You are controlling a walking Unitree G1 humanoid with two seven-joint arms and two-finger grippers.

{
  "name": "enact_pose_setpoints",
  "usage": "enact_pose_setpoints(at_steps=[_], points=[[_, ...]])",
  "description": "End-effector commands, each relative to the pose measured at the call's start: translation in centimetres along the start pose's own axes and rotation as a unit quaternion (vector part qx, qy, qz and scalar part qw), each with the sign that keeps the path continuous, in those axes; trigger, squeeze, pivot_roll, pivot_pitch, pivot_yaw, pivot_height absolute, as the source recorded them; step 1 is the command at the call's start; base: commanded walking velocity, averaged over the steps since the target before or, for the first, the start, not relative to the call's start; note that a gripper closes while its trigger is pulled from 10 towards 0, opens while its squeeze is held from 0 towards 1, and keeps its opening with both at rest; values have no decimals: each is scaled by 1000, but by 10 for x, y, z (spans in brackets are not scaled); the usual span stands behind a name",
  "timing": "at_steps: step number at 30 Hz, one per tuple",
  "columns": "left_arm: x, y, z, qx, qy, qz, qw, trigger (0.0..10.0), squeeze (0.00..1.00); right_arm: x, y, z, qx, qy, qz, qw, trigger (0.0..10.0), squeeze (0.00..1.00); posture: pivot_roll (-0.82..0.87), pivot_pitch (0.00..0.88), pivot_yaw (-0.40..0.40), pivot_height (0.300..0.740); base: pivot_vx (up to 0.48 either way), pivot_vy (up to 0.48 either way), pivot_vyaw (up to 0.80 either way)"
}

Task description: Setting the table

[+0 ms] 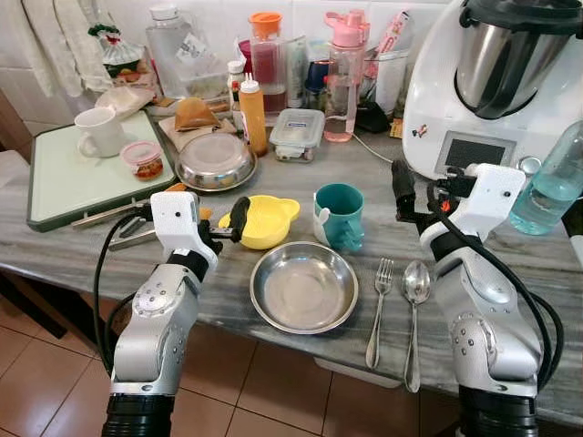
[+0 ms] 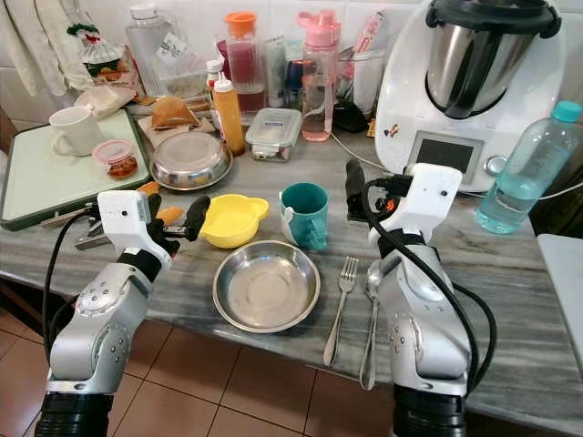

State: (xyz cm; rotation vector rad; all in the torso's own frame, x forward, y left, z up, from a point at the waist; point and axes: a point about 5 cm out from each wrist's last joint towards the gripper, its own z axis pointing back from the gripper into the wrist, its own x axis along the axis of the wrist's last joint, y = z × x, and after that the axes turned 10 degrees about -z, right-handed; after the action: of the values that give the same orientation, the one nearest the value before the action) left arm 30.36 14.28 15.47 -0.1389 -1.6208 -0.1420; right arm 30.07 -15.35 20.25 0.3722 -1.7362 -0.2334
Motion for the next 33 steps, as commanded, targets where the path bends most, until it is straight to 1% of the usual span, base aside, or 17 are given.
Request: enact_pose_setpoints(at_steps=[1,3,5,11,15,23,29,33], points=[[2,3,-2,8,-4,-9,1000,10000,0,2,5,0,10,-1,11,1000,10000,0,-34,0,35,740,0,0,0],[4,1,-3,1,-11,-22,1000,10000,0,2,8,1,21,1,27,999,10000,0,-34,0,33,740,0,0,0],[4,-1,-4,0,-9,-12,1000,10000,0,1,9,1,23,5,30,999,10000,0,-39,0,32,740,0,0,-297],[1,-4,-3,-8,-6,-7,1000,10000,0,2,9,1,24,3,33,999,10000,0,-47,0,27,740,0,0,-627],[1,-5,-4,-6,-7,-10,1000,10000,0,3,8,1,24,2,35,999,10000,0,-50,0,25,740,0,0,0],[2,-3,-6,5,-12,-3,1000,10000,0,7,8,1,23,-2,37,999,10000,0,-67,0,11,740,0,0,0],[-1,-7,-7,8,-11,1,1000,10000,0,8,6,1,20,4,24,999,10000,0,-77,0,-3,740,0,0,0],[-3,-10,-5,3,-8,7,1000,10000,0,3,-1,0,-7,23,24,999,10000,0,-83,0,-8,740,0,0,0]])
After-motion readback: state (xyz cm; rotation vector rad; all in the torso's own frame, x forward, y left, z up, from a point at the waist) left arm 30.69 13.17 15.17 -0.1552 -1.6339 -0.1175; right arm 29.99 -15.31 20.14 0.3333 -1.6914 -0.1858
